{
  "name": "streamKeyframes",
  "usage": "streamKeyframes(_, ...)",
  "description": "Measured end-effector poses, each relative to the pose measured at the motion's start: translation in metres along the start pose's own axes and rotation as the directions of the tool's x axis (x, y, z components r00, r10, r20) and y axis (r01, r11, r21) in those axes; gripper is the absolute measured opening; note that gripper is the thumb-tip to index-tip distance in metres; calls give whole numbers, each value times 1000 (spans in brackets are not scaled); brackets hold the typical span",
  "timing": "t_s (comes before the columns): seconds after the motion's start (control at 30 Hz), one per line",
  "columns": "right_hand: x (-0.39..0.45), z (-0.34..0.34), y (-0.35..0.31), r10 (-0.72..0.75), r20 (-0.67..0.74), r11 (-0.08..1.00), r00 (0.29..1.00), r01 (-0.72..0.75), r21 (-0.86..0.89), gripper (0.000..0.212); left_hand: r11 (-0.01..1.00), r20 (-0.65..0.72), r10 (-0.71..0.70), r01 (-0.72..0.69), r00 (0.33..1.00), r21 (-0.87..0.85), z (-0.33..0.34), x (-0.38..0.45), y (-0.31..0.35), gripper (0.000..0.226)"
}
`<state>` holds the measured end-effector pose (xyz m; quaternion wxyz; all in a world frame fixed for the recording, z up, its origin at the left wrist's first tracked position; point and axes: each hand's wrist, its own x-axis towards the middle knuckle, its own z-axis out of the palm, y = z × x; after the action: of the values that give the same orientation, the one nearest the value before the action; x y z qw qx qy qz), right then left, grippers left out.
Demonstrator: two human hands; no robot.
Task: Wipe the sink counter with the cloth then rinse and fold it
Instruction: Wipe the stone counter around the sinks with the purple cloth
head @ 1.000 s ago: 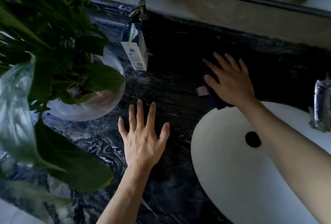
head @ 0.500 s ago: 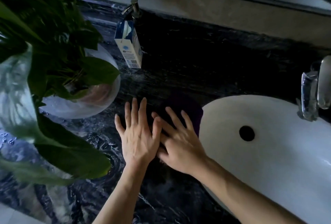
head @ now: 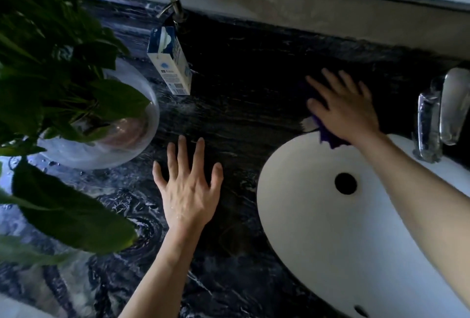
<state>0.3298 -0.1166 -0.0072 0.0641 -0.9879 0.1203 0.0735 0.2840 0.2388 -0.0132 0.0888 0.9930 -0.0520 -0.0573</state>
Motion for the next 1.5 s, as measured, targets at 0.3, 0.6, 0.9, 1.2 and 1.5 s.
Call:
streamKeyframes(0.3, 3, 0, -47, 79, -5, 996, 997, -79, 40, 58, 999, -7, 6, -6, 1000, 46, 4, -1, 4, 70)
streamKeyframes(0.6, 45, 7, -162, -482, 87, 874, 872, 485, -22, 54, 999, -7, -6, 6, 1000, 40, 2, 0, 0, 67)
streamKeyframes(0.9, -20, 1, 9, 115, -72, 993, 991, -114, 17, 60, 1000, 0, -7, 7, 1000, 30, 2, 0, 0, 68)
streamKeyframes(1.2, 47, 5, -126, -67, 7, 993, 998, 66, 94, 56, 998, -19, -2, 3, 1000, 57, 2, -1, 1, 69)
streamKeyframes(1.5, 13, 17, -191, -415, 52, 909, 908, 416, -25, 60, 993, -93, -43, 31, 995, -118, -1, -2, 2, 72)
